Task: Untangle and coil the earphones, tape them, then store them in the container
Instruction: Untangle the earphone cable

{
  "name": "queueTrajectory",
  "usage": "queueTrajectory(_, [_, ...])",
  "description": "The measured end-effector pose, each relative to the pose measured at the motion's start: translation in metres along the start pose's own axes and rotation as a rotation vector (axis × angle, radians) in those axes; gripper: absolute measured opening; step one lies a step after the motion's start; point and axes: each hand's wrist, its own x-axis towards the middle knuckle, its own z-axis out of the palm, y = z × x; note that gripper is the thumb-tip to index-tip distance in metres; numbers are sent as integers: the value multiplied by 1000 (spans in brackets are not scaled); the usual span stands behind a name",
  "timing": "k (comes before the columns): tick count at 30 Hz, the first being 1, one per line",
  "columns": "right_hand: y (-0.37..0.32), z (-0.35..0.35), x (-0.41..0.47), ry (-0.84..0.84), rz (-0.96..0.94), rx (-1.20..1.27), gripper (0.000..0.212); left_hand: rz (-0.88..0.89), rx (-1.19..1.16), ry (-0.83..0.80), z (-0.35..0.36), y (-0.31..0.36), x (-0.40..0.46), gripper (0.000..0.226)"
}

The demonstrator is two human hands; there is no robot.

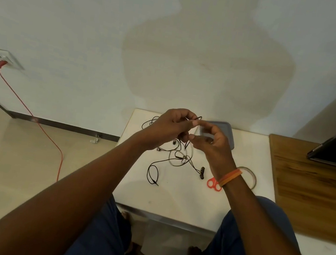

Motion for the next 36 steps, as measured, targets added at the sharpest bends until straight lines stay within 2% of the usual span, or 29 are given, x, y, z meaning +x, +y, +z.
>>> queueTrajectory(2, [3, 2, 2, 86, 12, -1, 62, -25, -72, -24, -1, 3, 1, 11])
queueTrajectory(4, [4, 2, 4, 104, -30, -24, 65, -51, -142, -72, 0, 7, 0, 12])
queueTrajectory(5, [5, 1, 5, 68, -56, -28, 56, -57, -159, -100, 1, 10, 0, 13])
queueTrajectory(7, [3, 1, 5, -11, -62, -78, 18, -52, -122, -114, 1, 12, 0, 15])
queueTrajectory(8, [5, 0, 6, 7, -68, -61, 14, -44, -69, -89, -1, 12, 1, 15])
queueTrajectory(9, [6, -2, 8, 51, -58, -9, 19, -26, 19, -48, -5, 12, 2, 15])
queueTrajectory(12, [0, -16, 10, 163, 112, 148, 18, 83, 489, 75, -27, 8, 5, 15])
queueTrajectory(14, [4, -31, 16, 194, 64, -152, 26, 131, 732, 94, -41, 6, 3, 15])
queueTrajectory(16, [10, -40, 18, 185, -93, -690, 44, 140, 871, 125, -47, 9, 0, 19])
queueTrajectory(17, [12, -41, 18, 172, -116, -837, 51, 142, 943, 150, -48, 11, -2, 22])
queueTrajectory(20, [18, -37, 16, 107, 48, -897, 64, 155, 1207, 232, -50, 16, -2, 30])
queueTrajectory(22, [19, -40, 18, 160, 141, -945, 69, 126, 1267, 270, -56, 19, -4, 35])
queueTrajectory(25, [16, -48, 21, 305, 194, -849, 74, 69, 1258, 338, -66, 18, -5, 42])
queueTrajectory(27, [15, -49, 20, 304, 224, -817, 69, 77, 1195, 426, -67, 17, -4, 48])
queueTrajectory(31, [24, -44, 17, 131, 251, -755, 47, 140, 632, 637, -63, 24, 2, 47])
queueTrajectory(34, [26, -40, 18, 96, 226, -706, 45, 94, 179, 707, -64, 33, 8, 41])
queueTrajectory(36, [26, -38, 18, 86, 191, -773, 46, 60, -22, 726, -67, 37, 10, 34])
